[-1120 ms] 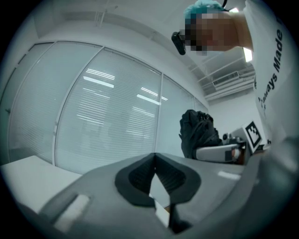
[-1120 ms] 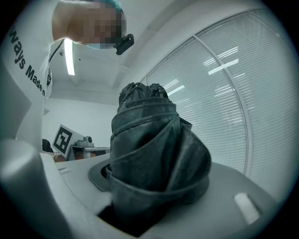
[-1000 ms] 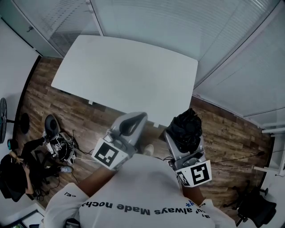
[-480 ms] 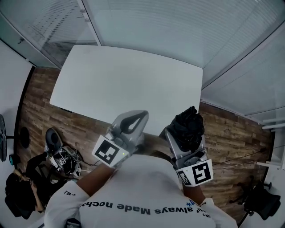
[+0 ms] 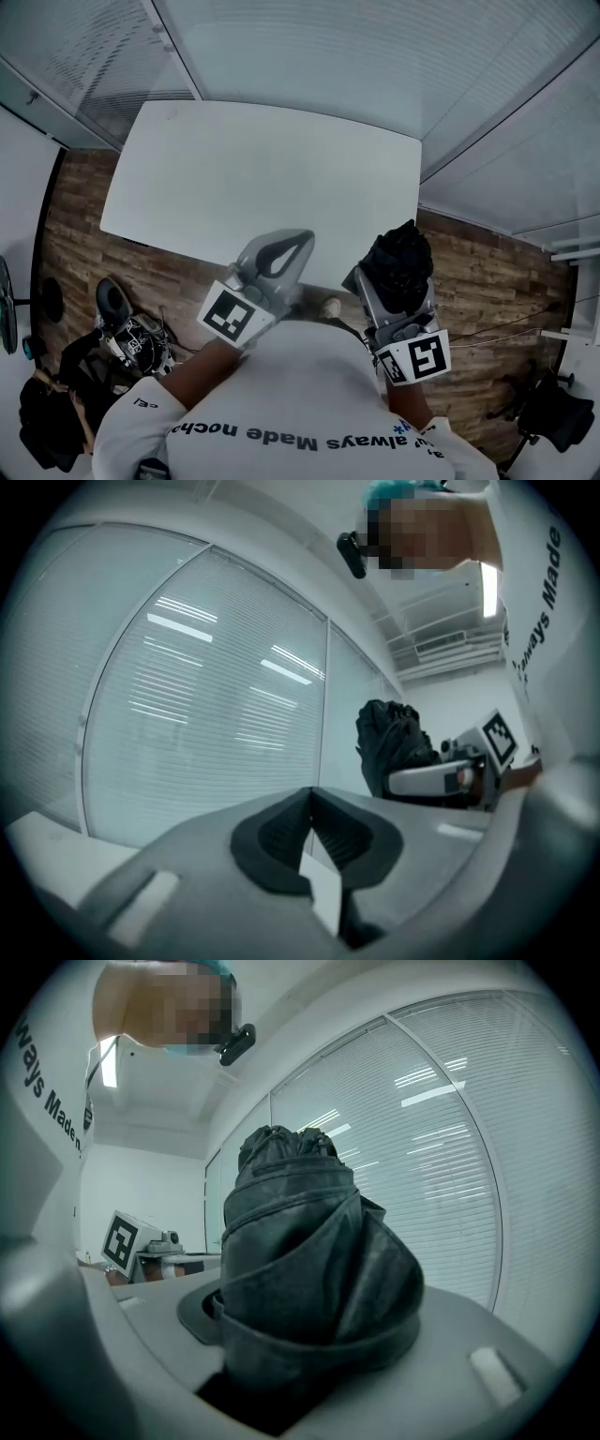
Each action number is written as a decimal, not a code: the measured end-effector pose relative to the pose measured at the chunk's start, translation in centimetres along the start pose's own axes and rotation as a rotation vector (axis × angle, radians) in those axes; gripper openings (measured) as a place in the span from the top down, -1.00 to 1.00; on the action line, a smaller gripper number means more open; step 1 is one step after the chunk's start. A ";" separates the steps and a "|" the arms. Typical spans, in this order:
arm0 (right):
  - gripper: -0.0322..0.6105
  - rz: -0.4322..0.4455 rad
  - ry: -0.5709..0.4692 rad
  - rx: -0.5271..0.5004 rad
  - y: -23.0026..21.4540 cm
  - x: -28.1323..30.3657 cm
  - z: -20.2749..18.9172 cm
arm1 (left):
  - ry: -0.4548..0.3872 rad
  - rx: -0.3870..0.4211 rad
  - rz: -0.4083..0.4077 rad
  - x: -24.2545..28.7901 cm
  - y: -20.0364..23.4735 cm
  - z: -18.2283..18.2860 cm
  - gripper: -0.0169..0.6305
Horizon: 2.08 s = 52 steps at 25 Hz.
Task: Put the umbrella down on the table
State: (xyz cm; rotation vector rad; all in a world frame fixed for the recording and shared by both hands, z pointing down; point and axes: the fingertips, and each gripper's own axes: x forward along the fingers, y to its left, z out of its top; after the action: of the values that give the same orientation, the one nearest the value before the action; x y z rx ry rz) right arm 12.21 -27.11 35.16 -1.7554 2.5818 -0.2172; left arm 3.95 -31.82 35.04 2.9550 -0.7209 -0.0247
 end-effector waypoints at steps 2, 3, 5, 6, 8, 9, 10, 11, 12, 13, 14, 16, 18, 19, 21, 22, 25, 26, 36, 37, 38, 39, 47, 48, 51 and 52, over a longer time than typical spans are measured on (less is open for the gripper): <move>0.10 -0.003 0.029 0.011 -0.8 0.7 -0.7 | 0.003 -0.004 0.005 0.3 0.6 -0.1 0.94; 0.10 -0.003 0.046 0.018 -1.2 1.2 -1.2 | 0.002 -0.006 0.007 0.5 0.8 -0.1 0.94; 0.10 -0.002 0.086 0.029 -2.2 2.0 -2.5 | -0.001 -0.008 0.009 0.9 1.1 -0.2 0.94; 0.10 -0.004 0.106 0.032 -2.7 2.4 -3.2 | -0.002 -0.009 0.009 1.1 1.3 -0.3 0.94; 0.10 -0.013 0.149 0.044 -3.7 3.4 -4.9 | 0.002 -0.012 0.006 1.3 1.6 -0.5 0.94; 0.11 -0.021 0.173 0.055 -4.3 3.9 -5.8 | 0.005 -0.013 0.004 1.4 1.8 -0.6 0.94; 0.11 -0.030 0.201 0.067 -4.8 4.5 -6.7 | 0.006 -0.013 0.002 1.5 2.0 -0.7 0.94; 0.11 -0.038 0.230 0.076 -5.4 5.0 -7.7 | 0.005 -0.012 0.001 1.6 2.2 -0.7 0.94; 0.11 -0.043 0.260 0.080 -5.8 5.4 -8.7 | 0.002 -0.013 0.000 1.6 2.2 -0.6 0.94; 0.11 -0.046 0.291 0.082 -6.3 5.9 -9.8 | 0.001 -0.013 0.000 1.6 2.3 -0.6 0.94; 0.11 -0.048 0.321 0.085 -6.6 6.3 -10.8 | 0.000 -0.014 0.000 1.5 2.4 -0.6 0.94; 0.11 -0.052 0.372 0.101 -7.3 7.1 -12.8 | 0.003 -0.016 0.000 1.3 2.6 -0.7 0.94; 0.11 -0.059 0.419 0.117 -7.9 8.0 -14.6 | 0.004 -0.019 0.001 1.0 2.9 -0.7 0.94; 0.11 -0.065 0.447 0.119 -8.1 8.4 -15.5 | 0.005 -0.021 0.002 0.8 3.1 -0.7 0.94; 0.12 -0.078 0.509 0.113 -8.6 9.2 -17.5 | 0.006 -0.023 0.002 0.6 3.4 -0.8 0.94; 0.12 -0.083 0.540 0.113 -8.9 9.7 -18.5 | 0.006 -0.024 0.001 0.6 3.7 -0.8 0.94; 0.12 -0.087 0.621 0.135 -9.7 11.0 -21.4 | 0.009 -0.025 -0.003 0.6 4.1 -1.1 0.94; 0.12 -0.087 0.648 0.144 -10.0 11.4 -22.4 | 0.010 -0.026 -0.004 0.7 4.1 -1.1 0.94; 0.12 -0.082 0.889 0.146 -12.9 14.7 -29.2 | 0.019 -0.035 -0.003 1.3 4.7 -1.4 0.94; 0.12 -0.083 0.912 0.153 -13.0 14.8 -29.9 | 0.021 -0.039 -0.001 1.2 4.8 -1.5 0.94; 0.12 -0.084 0.935 0.163 -13.2 14.9 -30.7 | 0.023 -0.043 0.001 1.1 4.8 -1.6 0.94; 0.12 -0.086 0.958 0.173 -13.3 15.0 -31.4 | 0.023 -0.045 0.002 1.0 4.8 -1.7 0.94; 0.12 -0.081 1.123 0.210 -14.2 15.2 -36.5 | 0.026 -0.054 0.008 1.0 5.0 -2.0 0.94; 0.12 -0.079 1.137 0.210 -14.3 15.2 -37.0 | 0.027 -0.056 0.009 1.0 5.2 -2.1 0.94; 0.11 -0.078 1.182 0.227 -14.4 15.0 -38.4 | 0.029 -0.057 0.012 0.8 5.5 -2.2 0.94; 0.11 -0.080 1.196 0.235 -14.5 14.8 -38.8 | 0.031 -0.056 0.014 0.8 5.6 -2.3 0.94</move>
State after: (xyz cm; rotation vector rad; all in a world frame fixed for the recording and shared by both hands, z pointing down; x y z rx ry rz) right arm 16.69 -41.91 76.39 -1.9488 2.8115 -1.9999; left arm 2.19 -36.87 37.88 2.8902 -0.7241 0.0016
